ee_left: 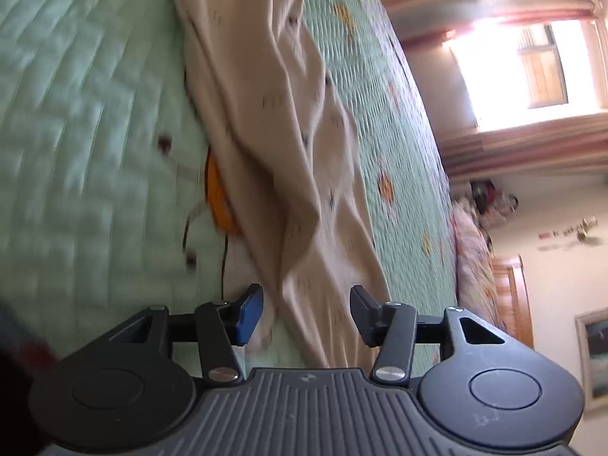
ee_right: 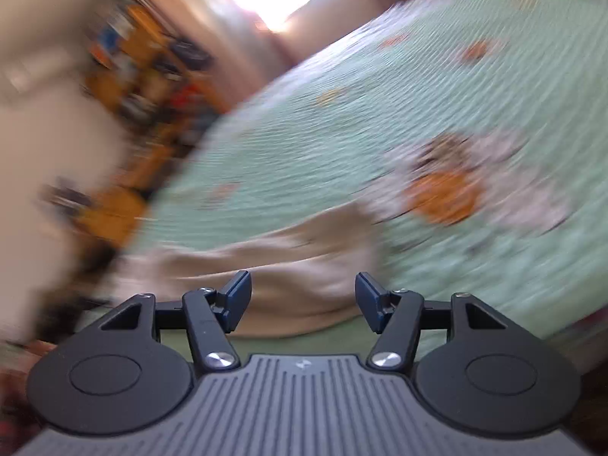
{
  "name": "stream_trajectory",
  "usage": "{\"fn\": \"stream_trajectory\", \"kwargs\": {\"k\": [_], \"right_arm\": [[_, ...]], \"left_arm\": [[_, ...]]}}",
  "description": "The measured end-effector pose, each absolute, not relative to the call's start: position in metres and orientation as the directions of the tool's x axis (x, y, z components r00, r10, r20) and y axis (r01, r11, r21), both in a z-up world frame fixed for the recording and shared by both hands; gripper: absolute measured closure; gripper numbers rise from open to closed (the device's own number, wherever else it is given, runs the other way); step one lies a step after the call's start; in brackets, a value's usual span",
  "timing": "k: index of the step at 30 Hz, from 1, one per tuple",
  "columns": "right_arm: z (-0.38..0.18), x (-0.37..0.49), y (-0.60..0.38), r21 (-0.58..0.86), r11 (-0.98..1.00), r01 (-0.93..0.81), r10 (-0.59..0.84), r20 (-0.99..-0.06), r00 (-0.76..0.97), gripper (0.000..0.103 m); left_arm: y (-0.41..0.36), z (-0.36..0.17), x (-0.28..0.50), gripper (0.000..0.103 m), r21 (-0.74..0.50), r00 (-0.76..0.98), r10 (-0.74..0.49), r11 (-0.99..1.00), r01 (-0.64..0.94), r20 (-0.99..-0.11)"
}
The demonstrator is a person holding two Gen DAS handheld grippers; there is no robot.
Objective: Fold clothes
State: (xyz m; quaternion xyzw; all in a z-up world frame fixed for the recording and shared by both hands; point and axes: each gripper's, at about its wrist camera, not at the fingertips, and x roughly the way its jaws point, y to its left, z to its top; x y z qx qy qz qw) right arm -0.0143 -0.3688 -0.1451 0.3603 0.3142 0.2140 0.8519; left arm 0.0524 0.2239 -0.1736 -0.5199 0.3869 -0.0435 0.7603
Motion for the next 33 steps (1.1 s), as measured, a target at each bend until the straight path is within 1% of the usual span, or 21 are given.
{"fn": "stream_trajectory", "kwargs": {"k": [2, 3, 4, 6, 9, 11, 13, 16, 18, 21, 23, 27, 31, 33], "right_arm": [[-0.151, -0.009, -0.357, 0.723, 0.675, -0.149, 0.593, -0.411, 0.692, 0.041], [-0.153, -0.006, -0.351, 0.675, 0.723, -0.147, 0.564, -0.455, 0.689, 0.041], [-0.156, -0.003, -0.35, 0.668, 0.733, -0.13, 0.551, -0.47, 0.69, 0.041], [-0.168, 0.0, -0.361, 0.765, 0.636, -0.095, 0.593, -0.407, 0.695, 0.041], [-0.175, -0.003, -0.372, 0.791, 0.609, -0.052, 0.571, -0.392, 0.722, 0.041], [-0.18, -0.005, -0.378, 0.819, 0.573, -0.029, 0.569, -0.372, 0.734, 0.041], [-0.186, -0.005, -0.384, 0.847, 0.531, -0.002, 0.565, -0.353, 0.746, 0.041], [-0.195, -0.004, -0.388, 0.896, 0.444, 0.017, 0.576, -0.3, 0.76, 0.041], [-0.2, -0.002, -0.388, 0.909, 0.416, 0.032, 0.574, -0.29, 0.766, 0.041], [-0.201, 0.001, -0.383, 0.914, 0.405, 0.026, 0.586, -0.281, 0.76, 0.041], [-0.202, 0.002, -0.382, 0.92, 0.391, 0.021, 0.594, -0.27, 0.758, 0.041], [-0.204, 0.007, -0.376, 0.945, 0.328, -0.01, 0.609, -0.203, 0.767, 0.041], [-0.2, 0.02, -0.355, 0.919, 0.393, -0.036, 0.622, -0.236, 0.747, 0.041], [-0.199, 0.026, -0.346, 0.917, 0.395, -0.052, 0.637, -0.233, 0.735, 0.041]], "left_arm": [[0.217, -0.171, 0.045, 0.05, -0.824, 0.675, -0.502, 0.477, -0.306, -0.541], [0.21, -0.169, 0.043, 0.05, -0.826, 0.662, -0.526, 0.491, -0.276, -0.534], [0.202, -0.166, 0.04, 0.05, -0.828, 0.651, -0.548, 0.506, -0.243, -0.526], [0.186, -0.158, 0.038, 0.05, -0.828, 0.625, -0.592, 0.535, -0.167, -0.509], [0.16, -0.15, 0.041, 0.05, -0.828, 0.584, -0.647, 0.555, -0.079, -0.49], [0.145, -0.149, 0.043, 0.05, -0.835, 0.56, -0.676, 0.547, -0.053, -0.479], [0.13, -0.149, 0.049, 0.05, -0.844, 0.539, -0.699, 0.534, -0.044, -0.47], [0.115, -0.151, 0.054, 0.05, -0.853, 0.511, -0.722, 0.52, -0.041, -0.465], [0.11, -0.151, 0.059, 0.05, -0.851, 0.501, -0.727, 0.523, -0.038, -0.469], [0.112, -0.148, 0.067, 0.05, -0.85, 0.498, -0.726, 0.524, -0.045, -0.474], [0.116, -0.148, 0.064, 0.048, -0.852, 0.502, -0.725, 0.521, -0.047, -0.471], [0.117, -0.148, 0.063, 0.047, -0.854, 0.497, -0.73, 0.518, -0.047, -0.47], [0.113, -0.148, 0.062, 0.046, -0.856, 0.479, -0.744, 0.515, -0.033, -0.466], [0.113, -0.149, 0.062, 0.045, -0.857, 0.476, -0.747, 0.515, -0.029, -0.465]]}}
